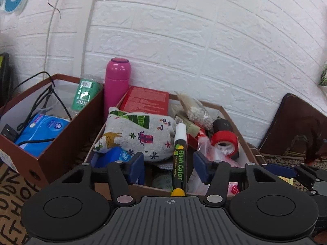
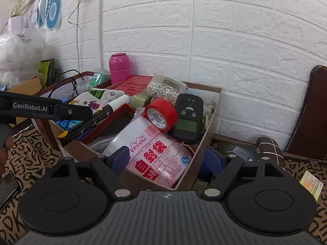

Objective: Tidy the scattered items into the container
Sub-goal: 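Lower the marker and tape into the box and open both grippers, then withdraw both grippers from the box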

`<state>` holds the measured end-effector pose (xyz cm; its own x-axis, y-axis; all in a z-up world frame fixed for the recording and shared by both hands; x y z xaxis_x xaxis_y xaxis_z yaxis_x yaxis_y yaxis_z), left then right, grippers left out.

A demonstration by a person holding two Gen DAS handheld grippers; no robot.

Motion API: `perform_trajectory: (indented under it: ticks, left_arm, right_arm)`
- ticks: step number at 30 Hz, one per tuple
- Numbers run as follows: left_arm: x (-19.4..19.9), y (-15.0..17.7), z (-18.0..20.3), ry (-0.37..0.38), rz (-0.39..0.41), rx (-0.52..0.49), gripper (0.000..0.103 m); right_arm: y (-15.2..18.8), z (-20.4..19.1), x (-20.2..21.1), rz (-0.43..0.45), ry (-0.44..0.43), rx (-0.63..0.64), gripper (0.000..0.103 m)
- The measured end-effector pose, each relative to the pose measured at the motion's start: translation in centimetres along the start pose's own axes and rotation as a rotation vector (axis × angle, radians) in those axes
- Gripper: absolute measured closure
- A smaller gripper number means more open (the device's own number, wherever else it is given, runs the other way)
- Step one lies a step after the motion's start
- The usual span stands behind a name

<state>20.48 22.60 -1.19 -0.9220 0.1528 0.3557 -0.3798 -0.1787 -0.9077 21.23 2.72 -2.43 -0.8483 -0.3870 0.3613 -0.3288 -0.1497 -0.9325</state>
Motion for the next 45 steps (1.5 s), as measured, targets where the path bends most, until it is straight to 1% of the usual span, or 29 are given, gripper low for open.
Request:
perform_trajectory:
  ticks: [1, 3, 5, 6, 7, 8, 9, 13, 14, 16, 18, 19, 20, 21, 22, 23, 24, 26, 27, 28, 30, 31, 33, 36, 38, 42, 43, 45]
  left_arm:
    - [0.0, -0.4, 0.2, -0.007, 0.001, -0.018, 0.034]
    - [-0.8, -0.9, 0.8, -0.035, -0.038, -0.081, 0.033]
    - [-1.7, -0.6, 1.4, -0.007, -0.075, -0.116, 0.034]
    - [-2.2, -0.4, 1.5, 0.004, -0.094, -0.119, 0.040]
    - [-2.6, -0.1, 1.6, 0.016, -0.114, -0.119, 0.068]
    - [-3.1, 0.2, 1.6, 0.032, -0.135, -0.116, 0.091]
    - [-3.4, 0.4, 1.5, 0.033, -0.148, -0.107, 0.091]
    - [-4.1, -0.6, 0.8, 0.022, -0.131, -0.095, 0.092]
    - [-4.5, -1.1, 0.8, 0.012, -0.128, -0.112, 0.092]
    - [-5.8, -1.6, 1.0, -0.003, -0.150, -0.148, 0.092]
    - [-7.2, -1.2, 1.2, -0.006, -0.192, -0.174, 0.092]
    - [-7.3, -1.1, 1.2, -0.008, -0.194, -0.185, 0.091]
    - [-6.9, -1.0, 1.1, 0.001, -0.188, -0.181, 0.073]
    - [-6.3, -1.0, 1.0, 0.015, -0.175, -0.158, 0.065]
    - [-5.4, -1.1, 0.7, 0.015, -0.145, -0.127, 0.045]
    - [-4.5, -1.2, 0.4, 0.002, -0.113, -0.098, 0.020]
    - [-3.6, -1.2, 0.0, -0.013, -0.083, -0.072, 0.014]
    - [-2.0, -1.1, -0.3, -0.025, -0.040, -0.039, 0.004]
    - [-1.5, -1.0, -0.4, -0.027, -0.032, -0.027, 0.001]
    - [-0.9, -0.8, -0.3, -0.027, -0.033, -0.017, 0.000]
    - [-0.1, -0.3, 0.2, -0.026, -0.055, -0.015, 0.000]
    - [0.2, -0.1, 0.5, -0.026, -0.069, -0.021, 0.000]
    - [1.1, 0.5, 1.2, -0.035, -0.077, -0.037, 0.000]
    - [3.0, 1.3, 2.3, -0.063, -0.043, -0.063, 0.000]
    - [4.2, 1.7, 2.9, -0.087, -0.037, -0.077, 0.000]
    - [6.4, 2.3, 4.2, -0.163, -0.070, -0.118, 0.000]
    - [7.0, 2.4, 4.6, -0.176, -0.075, -0.135, 0.000]
    - [8.3, 2.6, 5.4, -0.178, -0.080, -0.158, 0.000]
  right_arm:
    - [-0.3, -0.1, 0.1, 0.003, -0.005, -0.001, 0.020]
    - [-0.7, -0.1, 0.3, 0.012, -0.004, -0.014, 0.020]
    - [-0.7, -0.2, 0.6, 0.013, -0.012, -0.022, 0.020]
    - [-0.7, -0.3, 0.7, 0.012, -0.017, -0.019, 0.020]
    - [-0.5, -0.4, 0.7, 0.010, -0.018, -0.010, 0.020]
    - [-0.4, -0.4, 0.8, 0.006, -0.017, -0.002, 0.019]
    - [-0.3, -0.4, 0.8, 0.002, -0.013, 0.003, 0.019]
    - [-0.2, 0.0, 1.0, -0.004, -0.013, -0.004, 0.019]
    - [-0.3, 0.1, 1.0, -0.001, -0.011, -0.004, 0.019]
    - [-0.3, 0.2, 1.1, 0.003, -0.008, -0.004, 0.019]
    - [-0.3, 0.3, 1.2, 0.002, -0.010, -0.004, 0.018]
    - [-0.3, 0.3, 1.3, 0.001, -0.010, -0.001, 0.018]
    - [-0.3, 0.3, 1.4, 0.001, -0.008, 0.002, 0.018]
    - [-0.3, 0.3, 1.4, 0.001, -0.010, 0.004, 0.017]
    - [-0.3, 0.2, 1.5, 0.003, -0.014, 0.006, 0.016]
    - [-0.3, 0.2, 1.4, 0.005, -0.015, 0.009, 0.016]
    - [-0.4, 0.1, 1.4, 0.006, -0.013, 0.012, 0.016]
    - [-0.4, -0.1, 1.2, 0.008, -0.015, 0.007, 0.016]
    - [-0.4, -0.2, 1.2, 0.007, -0.020, 0.002, 0.015]
    - [-0.4, -0.4, 1.2, 0.007, -0.025, -0.001, 0.014]
    - [-0.4, -0.8, 1.5, 0.010, -0.028, -0.003, 0.006]
    - [-0.4, -0.9, 1.7, 0.011, -0.030, -0.002, 0.004]
    - [-0.5, -1.2, 2.2, 0.013, -0.036, -0.001, 0.004]
    - [-0.8, -1.3, 3.5, 0.006, -0.038, -0.002, 0.001]
    - [-0.9, -1.4, 4.5, -0.002, -0.043, 0.000, 0.001]
    - [-0.7, -1.8, 6.8, -0.061, -0.047, 0.003, 0.001]
    - [-0.6, -1.9, 7.4, -0.079, -0.047, 0.004, 0.001]
    - [-0.4, -2.4, 8.8, -0.102, -0.046, 0.013, 0.001]
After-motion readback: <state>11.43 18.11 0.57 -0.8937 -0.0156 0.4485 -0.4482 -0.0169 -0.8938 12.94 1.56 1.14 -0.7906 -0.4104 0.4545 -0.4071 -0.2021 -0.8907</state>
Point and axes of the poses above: each gripper's, at about its wrist camera, not at the fingertips, and x roughly against the way its jaws point, z to its right, y to its underside, the point moved 4 cm from there along -x, roughly the way its jaws point, and after that the axes turned 7 degrees about z, right-handed, at the moved point
